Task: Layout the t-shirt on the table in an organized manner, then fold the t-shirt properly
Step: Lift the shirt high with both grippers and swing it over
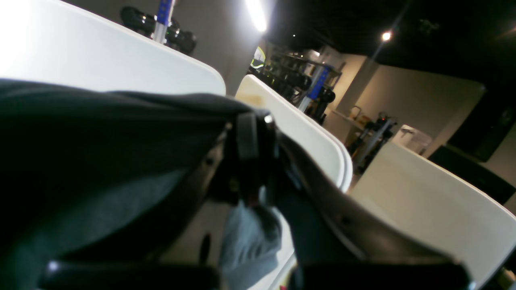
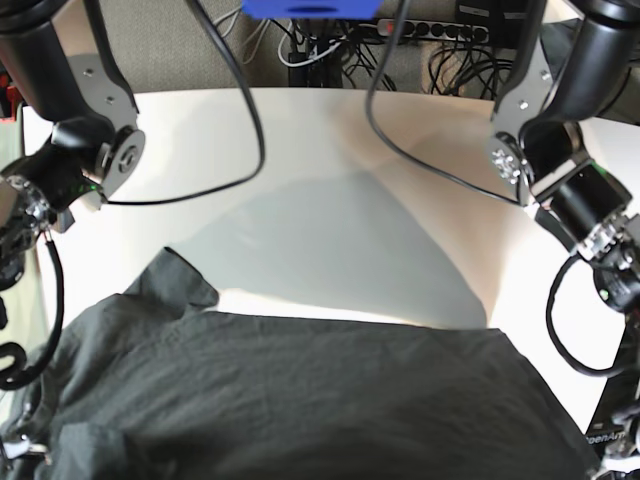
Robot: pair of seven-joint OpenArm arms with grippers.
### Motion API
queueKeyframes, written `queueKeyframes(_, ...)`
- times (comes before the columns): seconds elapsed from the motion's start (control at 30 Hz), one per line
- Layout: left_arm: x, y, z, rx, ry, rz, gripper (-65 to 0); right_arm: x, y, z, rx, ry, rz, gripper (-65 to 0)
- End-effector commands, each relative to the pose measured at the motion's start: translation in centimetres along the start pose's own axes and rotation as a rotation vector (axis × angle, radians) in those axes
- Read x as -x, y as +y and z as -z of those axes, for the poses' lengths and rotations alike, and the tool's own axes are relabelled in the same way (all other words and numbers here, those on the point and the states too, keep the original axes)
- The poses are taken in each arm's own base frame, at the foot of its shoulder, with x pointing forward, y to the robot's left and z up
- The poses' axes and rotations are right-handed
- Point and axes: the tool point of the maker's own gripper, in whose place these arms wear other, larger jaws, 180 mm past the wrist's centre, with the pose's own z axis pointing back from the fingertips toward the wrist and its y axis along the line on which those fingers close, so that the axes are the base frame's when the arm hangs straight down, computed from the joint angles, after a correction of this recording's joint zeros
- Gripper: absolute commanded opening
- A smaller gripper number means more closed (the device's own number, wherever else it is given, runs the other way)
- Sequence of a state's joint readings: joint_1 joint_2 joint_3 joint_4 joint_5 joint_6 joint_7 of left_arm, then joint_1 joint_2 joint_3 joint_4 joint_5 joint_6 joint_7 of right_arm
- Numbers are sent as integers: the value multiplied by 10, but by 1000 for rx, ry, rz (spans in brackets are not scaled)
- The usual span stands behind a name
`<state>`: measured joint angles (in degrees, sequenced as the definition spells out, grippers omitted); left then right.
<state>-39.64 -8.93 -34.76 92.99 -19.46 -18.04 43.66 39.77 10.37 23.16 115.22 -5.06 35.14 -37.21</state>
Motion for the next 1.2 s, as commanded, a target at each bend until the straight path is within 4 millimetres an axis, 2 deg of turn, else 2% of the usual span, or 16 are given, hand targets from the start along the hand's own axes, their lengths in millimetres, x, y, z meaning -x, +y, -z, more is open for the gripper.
queueKeyframes(0.0,-17,-8,9,24,-43,6,-648,-15,-2,6,7,-52,16,-650)
queueKeyframes(0.1,13,-10,26,42,47,-29,-648,-9,10,23,-37,-29,41,-650)
queueKeyframes(0.17,19,-10,34,46,54,-52,-648,-3,11,35,-50,-9,62,-650)
queueKeyframes(0.27,24,-9,44,48,48,-90,-648,-8,2,52,-44,-10,92,-650)
queueKeyframes(0.37,14,-14,54,60,17,-118,-648,-22,-14,66,-29,-31,95,-650)
queueKeyframes(0.43,-4,-18,56,70,-21,-119,-648,-37,-26,68,-6,-62,90,-650)
queueKeyframes(0.57,-29,-28,60,95,-74,-133,-648,-48,-39,67,19,-82,75,-650)
queueKeyframes(0.63,-38,-39,58,134,-105,-170,-648,-52,-41,59,35,-97,57,-650)
queueKeyframes(0.7,-54,-46,45,166,-137,-162,-648,-43,-35,41,42,-75,22,-650)
queueKeyframes(0.8,-41,-49,29,169,-81,-122,-648,-27,-16,9,29,-40,-38,-650)
queueKeyframes(0.9,-16,-44,12,154,-41,-90,-648,12,16,-10,-43,36,-38,-650)
queueKeyframes(1.0,15,-32,-11,120,12,-59,-648,61,28,-34,-64,139,-5,-650)
queueKeyframes(1.17,72,8,-47,23,134,-62,-648,120,54,-79,-127,246,81,-650)
